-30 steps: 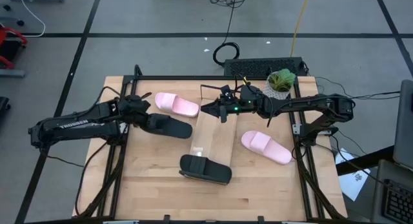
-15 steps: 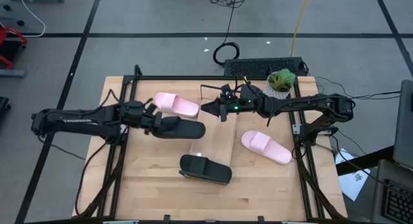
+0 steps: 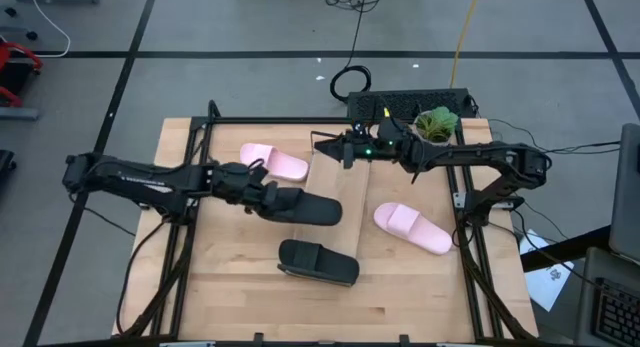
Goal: Pick and place slides into the shelf
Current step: Put the black slide on the shelf
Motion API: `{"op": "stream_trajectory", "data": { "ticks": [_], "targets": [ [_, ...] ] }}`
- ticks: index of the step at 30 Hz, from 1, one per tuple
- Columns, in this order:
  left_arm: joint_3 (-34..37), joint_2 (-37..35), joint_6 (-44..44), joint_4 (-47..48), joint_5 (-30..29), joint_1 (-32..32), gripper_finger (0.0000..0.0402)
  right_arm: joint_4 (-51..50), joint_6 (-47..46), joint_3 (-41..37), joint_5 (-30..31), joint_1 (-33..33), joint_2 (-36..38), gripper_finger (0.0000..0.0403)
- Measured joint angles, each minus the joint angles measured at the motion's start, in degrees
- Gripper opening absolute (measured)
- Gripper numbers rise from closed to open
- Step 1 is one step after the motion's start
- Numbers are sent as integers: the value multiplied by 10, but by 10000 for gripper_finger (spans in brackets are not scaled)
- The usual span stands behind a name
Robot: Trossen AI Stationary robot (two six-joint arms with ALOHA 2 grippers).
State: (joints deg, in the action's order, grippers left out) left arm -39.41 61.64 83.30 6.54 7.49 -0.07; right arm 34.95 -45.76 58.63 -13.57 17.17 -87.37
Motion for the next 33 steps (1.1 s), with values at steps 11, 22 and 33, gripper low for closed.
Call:
{"op": "stream_trajectory", "data": {
  "ticks": [11, 22, 33],
  "targets": [
    [-96, 127, -11, 54, 1, -20, 26, 8, -16, 0, -65, 38, 0, 93],
    [-100, 196, -34, 20, 0, -9, 26, 34, -32, 0, -107, 57, 0, 93],
    [-102, 240, -68, -57, 9, 4, 26, 86, -71, 0, -107, 71, 0, 93]
  ]
}}
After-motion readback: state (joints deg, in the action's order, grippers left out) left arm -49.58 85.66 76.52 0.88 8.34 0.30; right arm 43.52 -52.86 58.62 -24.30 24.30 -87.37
